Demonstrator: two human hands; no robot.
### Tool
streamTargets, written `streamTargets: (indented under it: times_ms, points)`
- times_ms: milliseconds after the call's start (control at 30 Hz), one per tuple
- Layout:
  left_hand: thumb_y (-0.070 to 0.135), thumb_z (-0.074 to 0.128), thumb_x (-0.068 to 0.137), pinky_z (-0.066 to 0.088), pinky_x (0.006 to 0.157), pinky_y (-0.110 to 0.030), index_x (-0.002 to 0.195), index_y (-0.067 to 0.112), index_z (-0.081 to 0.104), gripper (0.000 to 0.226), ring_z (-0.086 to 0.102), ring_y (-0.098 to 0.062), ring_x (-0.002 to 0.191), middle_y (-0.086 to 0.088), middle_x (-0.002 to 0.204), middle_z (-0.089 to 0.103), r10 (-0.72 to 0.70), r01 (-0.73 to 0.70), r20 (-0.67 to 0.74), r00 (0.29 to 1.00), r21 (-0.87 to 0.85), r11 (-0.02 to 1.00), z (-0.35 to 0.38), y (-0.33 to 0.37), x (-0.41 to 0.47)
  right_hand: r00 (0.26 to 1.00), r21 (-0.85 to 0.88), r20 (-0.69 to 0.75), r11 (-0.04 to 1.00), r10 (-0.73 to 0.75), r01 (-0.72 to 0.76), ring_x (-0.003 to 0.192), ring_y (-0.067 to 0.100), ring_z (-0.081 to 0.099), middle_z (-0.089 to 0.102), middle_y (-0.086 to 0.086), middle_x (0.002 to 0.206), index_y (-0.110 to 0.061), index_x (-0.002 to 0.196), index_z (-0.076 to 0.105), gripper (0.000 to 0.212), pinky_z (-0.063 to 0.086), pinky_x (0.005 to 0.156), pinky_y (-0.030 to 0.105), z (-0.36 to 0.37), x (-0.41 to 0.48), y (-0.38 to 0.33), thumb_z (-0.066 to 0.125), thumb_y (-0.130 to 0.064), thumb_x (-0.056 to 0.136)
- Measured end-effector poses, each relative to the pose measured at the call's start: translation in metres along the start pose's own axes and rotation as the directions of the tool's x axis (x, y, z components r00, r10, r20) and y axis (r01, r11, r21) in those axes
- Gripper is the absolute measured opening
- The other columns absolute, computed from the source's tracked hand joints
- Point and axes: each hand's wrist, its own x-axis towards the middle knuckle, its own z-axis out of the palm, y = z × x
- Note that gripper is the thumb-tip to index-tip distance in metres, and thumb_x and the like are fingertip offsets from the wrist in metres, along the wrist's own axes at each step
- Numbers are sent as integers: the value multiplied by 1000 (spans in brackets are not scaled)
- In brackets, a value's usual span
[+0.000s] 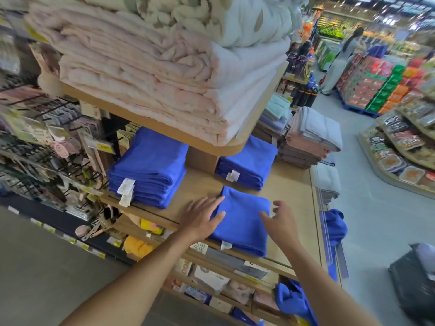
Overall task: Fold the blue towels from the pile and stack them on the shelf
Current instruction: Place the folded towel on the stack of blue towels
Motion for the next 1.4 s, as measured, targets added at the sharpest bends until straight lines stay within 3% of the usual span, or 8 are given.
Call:
streamTargets:
  times_ms: [200, 400, 567, 700, 800, 1033, 1300, 1400]
  points:
    - [72, 26, 88, -1, 123, -53, 157, 45, 15, 75, 2, -13, 156, 21, 165, 18, -127, 116, 180, 975, 70, 991, 9, 15, 15, 893, 336, 311, 841, 326, -424, 61, 20, 49, 42, 0, 77, -20, 87, 45, 45, 41, 53, 32, 5, -2, 8, 80, -48, 81]
    - [70, 38, 93, 2, 123, -54, 157, 44, 12, 74, 3, -13, 156, 18, 166, 19, -80, 59, 171, 982, 122, 991, 6, 14, 11, 876, 463, 379, 758, 299, -459, 97, 29, 69, 69, 10, 107, -6, 111, 63, 63, 59, 80, 41, 17, 5, -7, 92, -41, 68]
    - [57, 65, 87, 23, 119, -38, 159, 41, 12, 91, 30, -16, 148, 8, 162, 31, -75, 90, 82, 994, -199, 976, 3, 12, 10, 962, 509, 224, 823, 157, -253, 83, 19, 70, 72, 3, 97, -18, 99, 64, 33, 51, 59, 28, 20, -5, -15, 85, -24, 75]
    - [16, 79, 88, 38, 113, -27, 160, 22, 18, 95, 36, -11, 146, 0, 162, 34, -152, 186, 124, 981, -838, 514, -13, 29, 22, 984, 587, 173, 808, -52, -61, 89, 13, 74, 76, -11, 93, -30, 103, 66, 36, 56, 69, 30, -1, -11, -23, 83, -17, 73]
    - [34, 80, 87, 54, 97, -29, 147, 28, 45, 69, 57, -12, 132, 3, 145, 59, -28, 246, 249, 968, -927, 282, -33, 39, 32, 966, 596, 179, 802, -185, 43, 93, 8, 73, 76, -12, 101, -31, 110, 64, 48, 59, 77, 34, -28, -3, -34, 83, -27, 67]
    - [33, 78, 83, 46, 112, -47, 139, 18, 56, 62, 59, -25, 130, -6, 139, 64, 150, 472, 491, 858, -869, 145, -51, 65, 69, 947, 733, 210, 680, -244, 12, 107, 29, 72, 73, 7, 119, -16, 129, 60, 57, 60, 84, 46, -80, 67, -59, 84, -10, 78]
    - [22, 72, 90, 62, 67, -35, 110, 23, 66, 21, 69, -21, 89, -1, 104, 73, -152, 331, 333, 930, -943, -42, -97, 105, 146, 943, 852, 294, 489, -156, -185, 97, 31, 76, 77, 10, 111, -14, 123, 65, 52, 63, 73, 45, -87, 164, -106, 83, -14, 75]
    - [31, 66, 95, 59, 77, -39, 106, 21, 65, 15, 64, -26, 100, -6, 104, 70, -309, 276, 348, 885, -927, -252, -94, 106, 174, 932, 811, 360, 509, -47, -288, 90, 28, 75, 75, 7, 109, -12, 123, 62, 52, 59, 62, 35, -66, 196, -118, 85, -24, 77]
